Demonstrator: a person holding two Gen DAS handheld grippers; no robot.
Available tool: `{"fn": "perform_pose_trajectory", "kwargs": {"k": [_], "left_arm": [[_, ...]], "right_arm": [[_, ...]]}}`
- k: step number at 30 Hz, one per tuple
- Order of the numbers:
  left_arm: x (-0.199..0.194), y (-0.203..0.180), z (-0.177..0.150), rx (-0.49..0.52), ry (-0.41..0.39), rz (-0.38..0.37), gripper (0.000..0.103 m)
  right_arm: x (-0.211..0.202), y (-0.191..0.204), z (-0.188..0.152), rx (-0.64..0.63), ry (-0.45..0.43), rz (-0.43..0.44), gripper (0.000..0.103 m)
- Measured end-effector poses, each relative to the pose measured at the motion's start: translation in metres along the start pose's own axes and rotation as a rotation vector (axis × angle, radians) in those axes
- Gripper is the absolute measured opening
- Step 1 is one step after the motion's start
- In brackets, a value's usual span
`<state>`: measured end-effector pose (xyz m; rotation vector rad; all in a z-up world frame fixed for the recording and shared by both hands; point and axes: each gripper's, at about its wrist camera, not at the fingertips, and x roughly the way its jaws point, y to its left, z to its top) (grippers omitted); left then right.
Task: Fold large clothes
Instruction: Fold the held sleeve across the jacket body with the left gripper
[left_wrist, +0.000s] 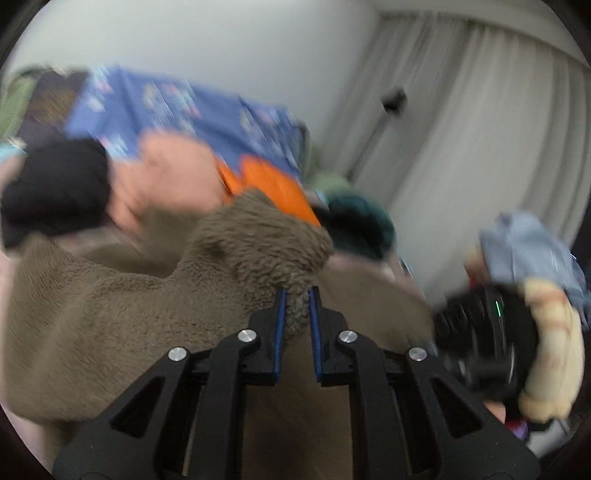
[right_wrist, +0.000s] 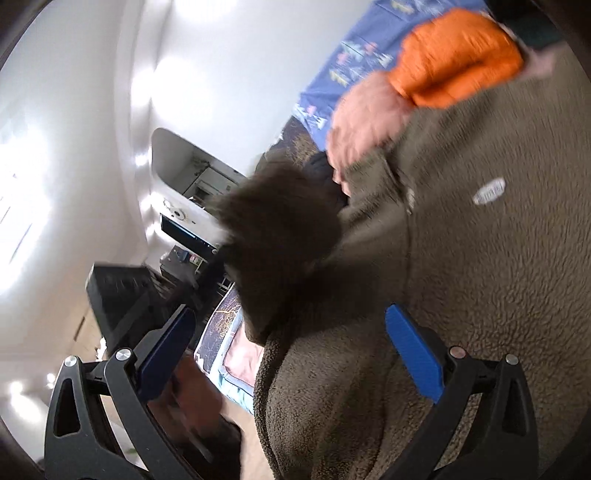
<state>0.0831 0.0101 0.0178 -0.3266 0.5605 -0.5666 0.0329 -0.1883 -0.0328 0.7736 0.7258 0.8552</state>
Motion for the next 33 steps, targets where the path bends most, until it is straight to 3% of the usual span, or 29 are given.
{"fn": "perform_pose_trajectory", "kwargs": {"k": [2,6,9,16,19,21,23,26,31,33], "left_arm": [[0.034,-0.002,-0.030,-0.025,0.095,-0.054,0.003],[0.071,-0.002,-0.067,-0.062,0.182,-0.089,0.003],[0.071,-0.002,-0.080,-0.097,0.177,-0.109,0.003],[0.027,0.016,-0.098,-0.140,0.150,-0.075,0.003],[0.006,0.021,-0.101,-0.165,0.136,-0.065,0.007],[-0.005,0.023,-0.102,-0.175,0.123,-0.054,0.012],[-0.018,0.027,-0.106,-0.185,0.099,-0.033,0.018],[-0.030,0.033,-0.107,-0.186,0.073,0.008,0.030],[-0.040,0.056,-0.109,-0.239,0.050,0.071,0.030],[-0.044,0.067,-0.110,-0.272,0.032,0.093,0.035]], "right_arm": [[0.003,-0.018,0.000,0.056,0.008,-0.051,0.102],[0.005,-0.038,0.001,0.093,0.036,-0.141,0.102],[0.004,-0.037,0.003,0.075,0.048,-0.196,0.102],[0.031,-0.047,0.011,0.059,0.080,-0.264,0.100],[0.044,-0.048,0.015,0.014,0.100,-0.335,0.074],[0.051,-0.050,0.016,-0.005,0.114,-0.398,0.043],[0.053,-0.051,0.017,-0.027,0.099,-0.421,0.034],[0.046,-0.033,0.021,-0.120,0.047,-0.425,0.029],[0.033,-0.005,0.045,-0.221,-0.042,-0.414,0.028],[0.020,0.006,0.061,-0.252,-0.095,-0.413,0.028]]}}
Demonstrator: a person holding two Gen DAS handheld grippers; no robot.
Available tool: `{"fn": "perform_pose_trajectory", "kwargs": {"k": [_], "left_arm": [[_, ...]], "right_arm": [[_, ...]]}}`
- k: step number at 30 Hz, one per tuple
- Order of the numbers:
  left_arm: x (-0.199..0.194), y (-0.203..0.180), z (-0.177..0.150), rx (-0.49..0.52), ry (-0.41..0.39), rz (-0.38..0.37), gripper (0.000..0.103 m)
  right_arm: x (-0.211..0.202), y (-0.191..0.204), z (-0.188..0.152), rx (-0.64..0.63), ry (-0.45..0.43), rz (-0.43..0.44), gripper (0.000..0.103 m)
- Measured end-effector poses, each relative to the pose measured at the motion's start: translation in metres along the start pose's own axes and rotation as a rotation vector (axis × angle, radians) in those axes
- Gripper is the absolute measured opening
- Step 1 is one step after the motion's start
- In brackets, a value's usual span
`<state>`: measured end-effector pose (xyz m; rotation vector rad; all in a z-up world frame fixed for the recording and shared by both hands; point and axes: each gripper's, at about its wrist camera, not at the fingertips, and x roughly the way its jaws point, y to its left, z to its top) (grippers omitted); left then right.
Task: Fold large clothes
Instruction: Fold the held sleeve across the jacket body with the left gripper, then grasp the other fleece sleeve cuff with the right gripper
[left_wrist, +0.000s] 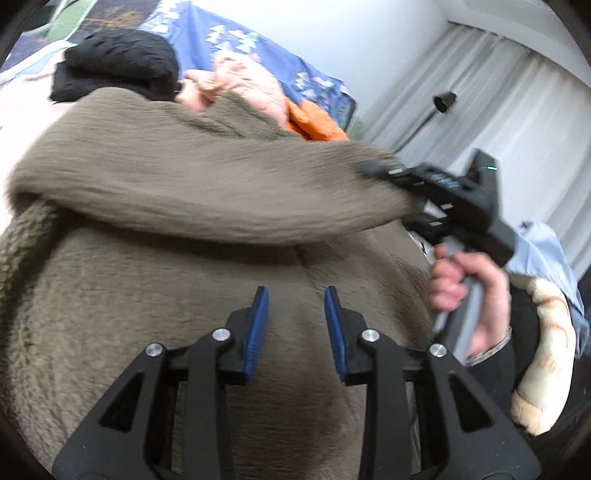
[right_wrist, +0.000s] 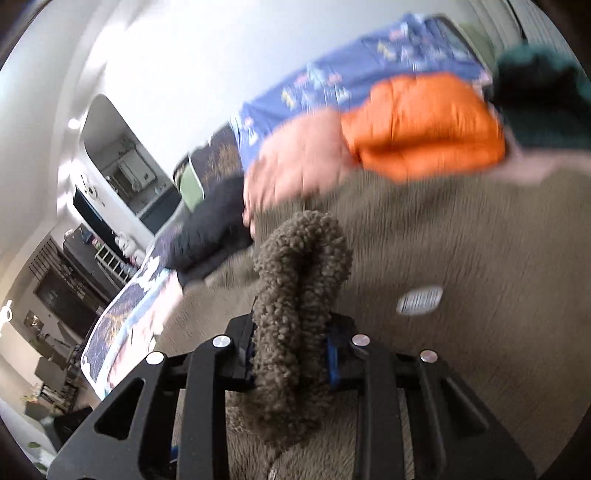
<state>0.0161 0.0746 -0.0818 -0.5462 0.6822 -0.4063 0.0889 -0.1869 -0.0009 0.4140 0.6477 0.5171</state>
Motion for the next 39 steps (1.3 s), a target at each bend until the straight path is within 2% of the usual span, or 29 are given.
{"fn": "perform_pose_trajectory", "kwargs": {"k": [4,7,10,13,15,16,18,19,21,23,25,28,32,34,36,39], "left_arm": [[-0.007,0.028,0.004,-0.087,-0.043,0.041,0.036],[-0.012,0.044,0.007,-0.141,-0.058,0.040,0.036],[-0.015,0.047,0.008,-0.137,-0.068,0.047,0.036],[-0.013,0.047,0.008,-0.132,-0.066,0.049,0.038],[-0.013,0.044,0.008,-0.119,-0.061,0.048,0.042],[-0.014,0.042,0.008,-0.114,-0.058,0.046,0.043],[-0.013,0.038,0.009,-0.104,-0.053,0.040,0.048],[-0.015,0.036,0.010,-0.098,-0.052,0.034,0.048],[-0.015,0.033,0.013,-0.093,-0.056,0.033,0.050],[-0.018,0.031,0.014,-0.088,-0.066,0.030,0.050],[-0.021,0.029,0.014,-0.086,-0.079,0.031,0.051],[-0.020,0.025,0.016,-0.083,-0.079,0.019,0.052],[-0.010,0.019,0.020,-0.071,-0.066,-0.001,0.052],[-0.005,0.015,0.020,-0.067,-0.059,-0.009,0.052],[0.000,0.012,0.020,-0.066,-0.052,-0.014,0.052],[0.003,0.010,0.019,-0.065,-0.044,-0.013,0.053]], "right_arm": [[-0.019,-0.008,0.036,-0.024,-0.085,-0.014,0.028],[-0.022,-0.023,0.051,-0.029,-0.078,-0.014,0.028],[-0.009,-0.046,0.041,0.005,-0.015,-0.033,0.029],[0.020,-0.068,0.013,0.017,0.089,-0.120,0.034],[0.039,-0.082,-0.008,0.023,0.155,-0.211,0.041],[0.041,-0.087,-0.015,0.030,0.168,-0.236,0.042],[0.033,-0.090,-0.018,0.037,0.150,-0.201,0.057],[0.024,-0.087,-0.017,0.026,0.135,-0.213,0.060],[0.007,-0.086,-0.015,-0.003,0.087,-0.261,0.068],[-0.019,-0.088,-0.015,-0.009,0.030,-0.305,0.069],[-0.045,-0.102,-0.017,0.042,-0.038,-0.329,0.069],[-0.106,-0.144,-0.026,0.210,-0.198,-0.461,0.069],[-0.176,-0.215,-0.056,0.531,-0.398,-0.552,0.072],[-0.202,-0.249,-0.081,0.705,-0.506,-0.551,0.072],[-0.215,-0.267,-0.098,0.795,-0.578,-0.564,0.072],[-0.227,-0.292,-0.121,0.935,-0.709,-0.533,0.072]]}}
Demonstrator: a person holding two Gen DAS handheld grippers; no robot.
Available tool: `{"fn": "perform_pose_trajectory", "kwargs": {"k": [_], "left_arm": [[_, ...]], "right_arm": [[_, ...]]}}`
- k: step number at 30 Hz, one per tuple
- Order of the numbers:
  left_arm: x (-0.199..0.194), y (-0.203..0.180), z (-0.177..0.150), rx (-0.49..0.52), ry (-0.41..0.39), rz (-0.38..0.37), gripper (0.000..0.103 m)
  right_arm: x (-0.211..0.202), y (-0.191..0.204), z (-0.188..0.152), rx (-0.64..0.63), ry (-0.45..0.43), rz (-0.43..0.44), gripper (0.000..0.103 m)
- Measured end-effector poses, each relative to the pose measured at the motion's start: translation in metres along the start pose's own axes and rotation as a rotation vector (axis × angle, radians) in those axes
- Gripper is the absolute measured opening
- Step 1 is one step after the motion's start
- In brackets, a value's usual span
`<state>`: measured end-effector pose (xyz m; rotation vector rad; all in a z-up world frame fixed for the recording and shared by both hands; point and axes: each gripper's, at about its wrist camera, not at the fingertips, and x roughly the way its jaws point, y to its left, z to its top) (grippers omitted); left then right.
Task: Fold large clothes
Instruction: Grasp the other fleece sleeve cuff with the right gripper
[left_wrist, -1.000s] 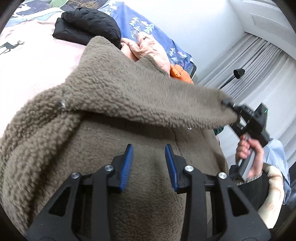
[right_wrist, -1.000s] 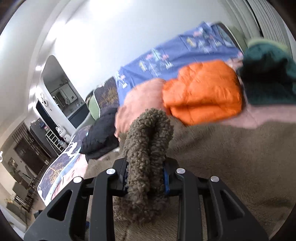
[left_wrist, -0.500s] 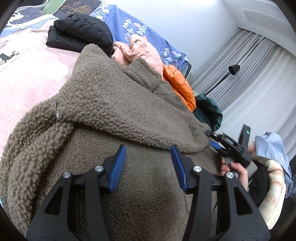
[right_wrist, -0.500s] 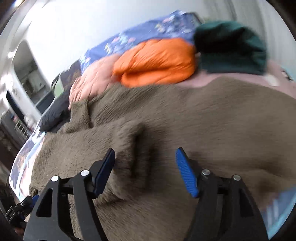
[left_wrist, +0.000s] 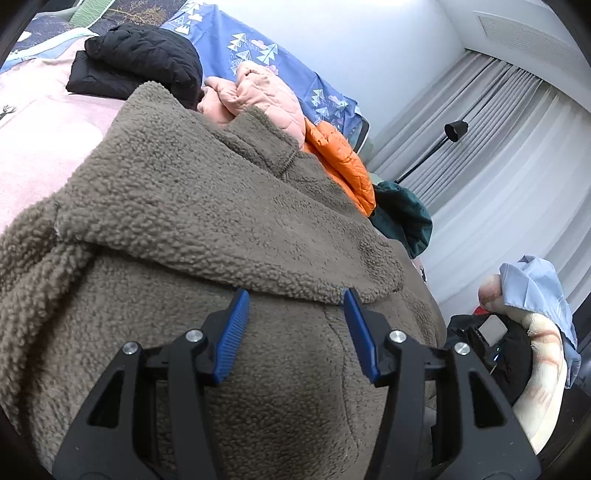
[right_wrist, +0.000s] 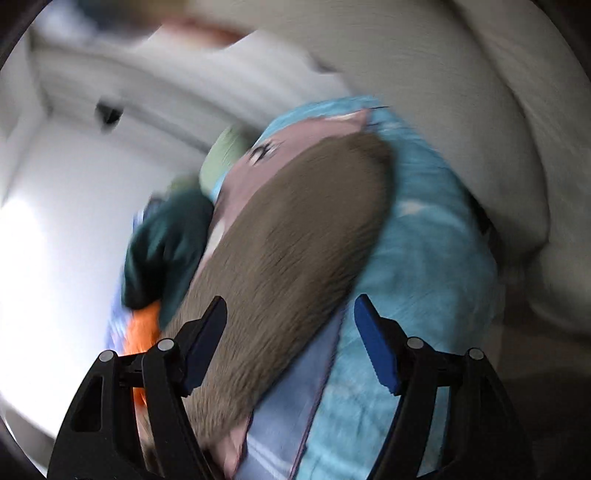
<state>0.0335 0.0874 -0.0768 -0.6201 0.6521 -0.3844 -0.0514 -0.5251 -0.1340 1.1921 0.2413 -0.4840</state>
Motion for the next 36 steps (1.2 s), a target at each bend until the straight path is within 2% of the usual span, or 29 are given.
{"fn": "perform_pose_trajectory", "kwargs": {"k": [6,11,13,16,20,22,25,30,36], "left_arm": [[0.000,-0.001,0.002,0.008,0.001,0.027,0.056],[0.002,0.002,0.004,0.002,0.004,0.051,0.056],[0.005,0.003,0.006,0.000,0.008,0.061,0.056],[0.010,0.003,0.006,-0.005,0.016,0.068,0.056],[0.014,0.000,0.006,-0.002,0.022,0.068,0.056],[0.013,-0.003,0.006,0.010,0.022,0.062,0.056],[0.010,-0.010,0.008,0.035,0.012,0.050,0.056],[0.005,-0.019,0.011,0.051,-0.005,0.012,0.056],[-0.004,-0.032,0.018,0.066,-0.044,-0.033,0.056]], "right_arm": [[0.018,-0.026,0.003,0.199,-0.081,-0.009,0.072],[0.032,-0.039,0.024,0.248,-0.135,-0.006,0.071],[0.043,-0.033,0.035,0.230,-0.153,-0.007,0.069],[0.057,-0.025,0.042,0.175,-0.158,-0.037,0.058],[0.075,-0.023,0.047,0.141,-0.147,-0.119,0.021],[0.072,-0.017,0.048,0.110,-0.163,-0.137,0.016],[0.051,0.015,0.046,-0.036,-0.239,-0.132,0.013],[0.021,0.080,0.034,-0.208,-0.270,-0.010,0.013],[-0.019,0.162,-0.006,-0.364,-0.213,0.242,0.013]]}}
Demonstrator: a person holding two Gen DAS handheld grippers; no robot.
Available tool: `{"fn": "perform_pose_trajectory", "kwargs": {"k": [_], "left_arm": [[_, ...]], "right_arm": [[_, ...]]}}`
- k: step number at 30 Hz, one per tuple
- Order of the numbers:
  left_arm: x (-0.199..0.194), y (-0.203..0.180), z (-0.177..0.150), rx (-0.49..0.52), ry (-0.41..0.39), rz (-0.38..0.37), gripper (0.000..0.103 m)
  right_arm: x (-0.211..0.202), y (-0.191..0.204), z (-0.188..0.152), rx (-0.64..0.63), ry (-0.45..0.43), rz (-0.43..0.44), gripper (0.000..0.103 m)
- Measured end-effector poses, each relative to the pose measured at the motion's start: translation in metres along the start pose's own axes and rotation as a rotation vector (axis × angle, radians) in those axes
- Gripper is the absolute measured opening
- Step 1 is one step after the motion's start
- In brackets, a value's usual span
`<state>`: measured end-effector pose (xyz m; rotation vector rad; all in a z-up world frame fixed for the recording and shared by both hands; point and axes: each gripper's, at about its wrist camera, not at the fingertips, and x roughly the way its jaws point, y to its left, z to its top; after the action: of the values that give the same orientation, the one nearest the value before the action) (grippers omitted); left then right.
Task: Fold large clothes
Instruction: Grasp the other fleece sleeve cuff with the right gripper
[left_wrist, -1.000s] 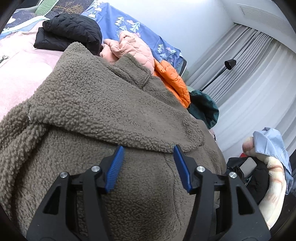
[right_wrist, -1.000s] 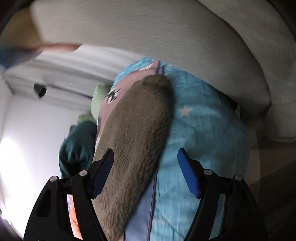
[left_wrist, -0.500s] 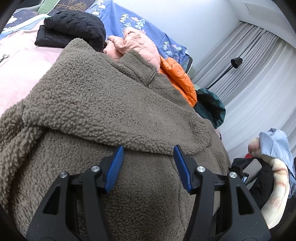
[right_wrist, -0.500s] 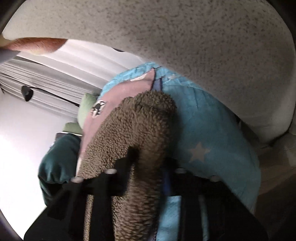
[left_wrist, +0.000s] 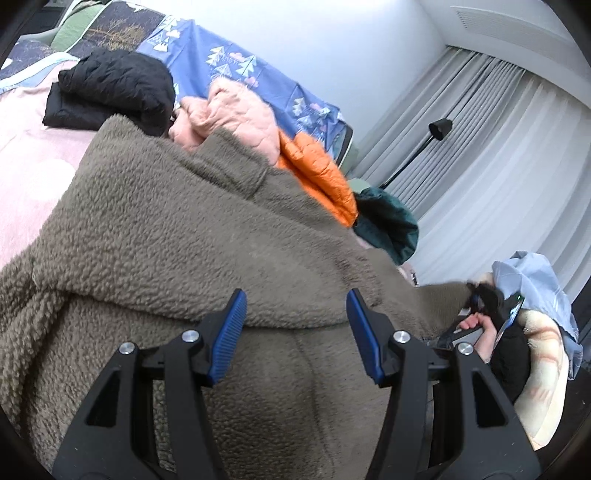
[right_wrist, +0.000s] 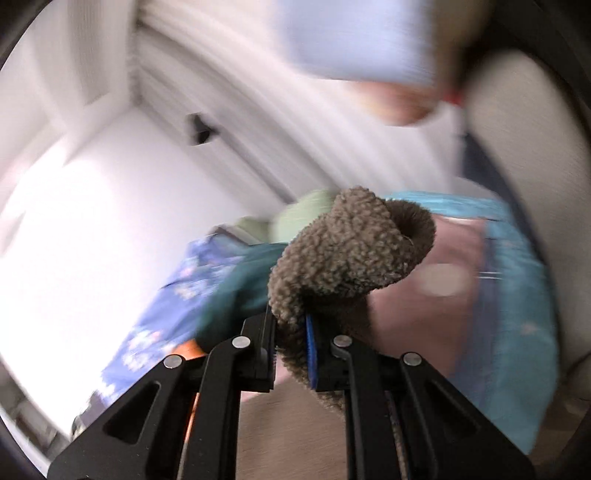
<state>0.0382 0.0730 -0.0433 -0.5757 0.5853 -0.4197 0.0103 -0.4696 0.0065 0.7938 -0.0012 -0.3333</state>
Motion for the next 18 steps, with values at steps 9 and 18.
{"fn": "perform_pose_trajectory", "kwargs": {"k": [9,18], "left_arm": [[-0.029,0.007,0.022,-0.016,-0.104,-0.022,0.060],[-0.033,0.049,0.055,-0.129,-0.141,-0.062,0.073]], "right_arm": [[-0.036,0.167,-0.056,-0.221,0.198,0.468,0.013],[-0.069,0.282,-0.217,-0.512,0.522,0.727,0.013]]}}
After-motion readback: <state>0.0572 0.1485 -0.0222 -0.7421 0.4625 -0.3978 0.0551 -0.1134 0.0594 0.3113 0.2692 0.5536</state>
